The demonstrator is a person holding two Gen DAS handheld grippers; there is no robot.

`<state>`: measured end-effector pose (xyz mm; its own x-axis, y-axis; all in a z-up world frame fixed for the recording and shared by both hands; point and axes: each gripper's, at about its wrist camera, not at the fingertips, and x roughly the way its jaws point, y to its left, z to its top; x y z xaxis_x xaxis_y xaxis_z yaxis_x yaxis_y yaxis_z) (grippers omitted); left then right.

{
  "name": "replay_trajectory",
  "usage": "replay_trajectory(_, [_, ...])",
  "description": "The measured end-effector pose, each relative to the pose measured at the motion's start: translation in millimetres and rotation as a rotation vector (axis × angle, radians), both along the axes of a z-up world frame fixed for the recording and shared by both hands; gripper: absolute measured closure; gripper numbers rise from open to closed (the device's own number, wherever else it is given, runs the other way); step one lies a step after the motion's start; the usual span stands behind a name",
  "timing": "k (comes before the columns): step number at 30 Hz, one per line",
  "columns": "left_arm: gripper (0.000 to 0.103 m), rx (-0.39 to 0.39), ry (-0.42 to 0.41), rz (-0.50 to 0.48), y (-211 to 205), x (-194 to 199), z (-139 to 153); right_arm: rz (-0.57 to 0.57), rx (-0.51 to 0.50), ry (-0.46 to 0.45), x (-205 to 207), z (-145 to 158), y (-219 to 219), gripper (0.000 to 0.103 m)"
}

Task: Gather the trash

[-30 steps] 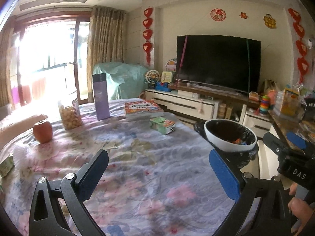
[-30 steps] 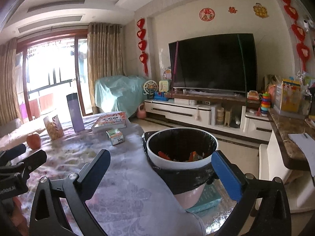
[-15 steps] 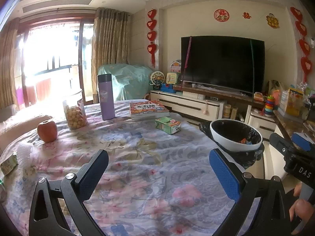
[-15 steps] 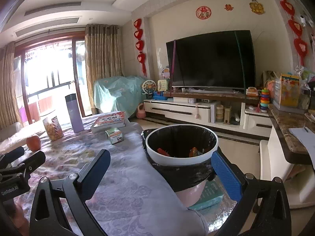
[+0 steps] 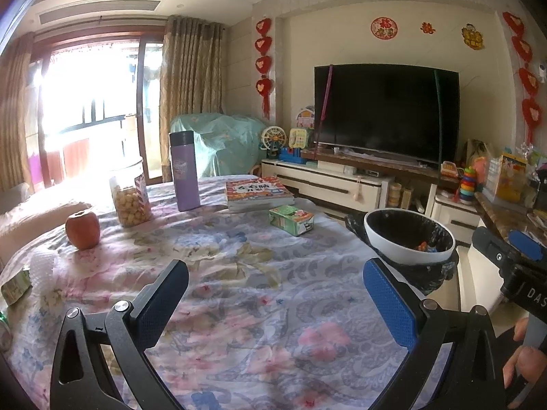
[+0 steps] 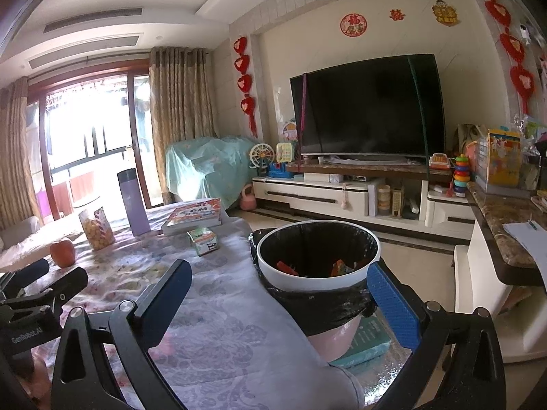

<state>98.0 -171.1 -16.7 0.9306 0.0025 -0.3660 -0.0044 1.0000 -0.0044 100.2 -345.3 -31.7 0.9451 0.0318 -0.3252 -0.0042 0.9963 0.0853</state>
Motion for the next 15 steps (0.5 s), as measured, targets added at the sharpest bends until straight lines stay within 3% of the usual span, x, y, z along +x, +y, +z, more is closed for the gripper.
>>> replay_trajectory(15, [0.001,0.013,-0.012,0.000,0.8,-2.8,-1.5,0.003,0.000,0.002,-0.9,2.9,0.7,0.000])
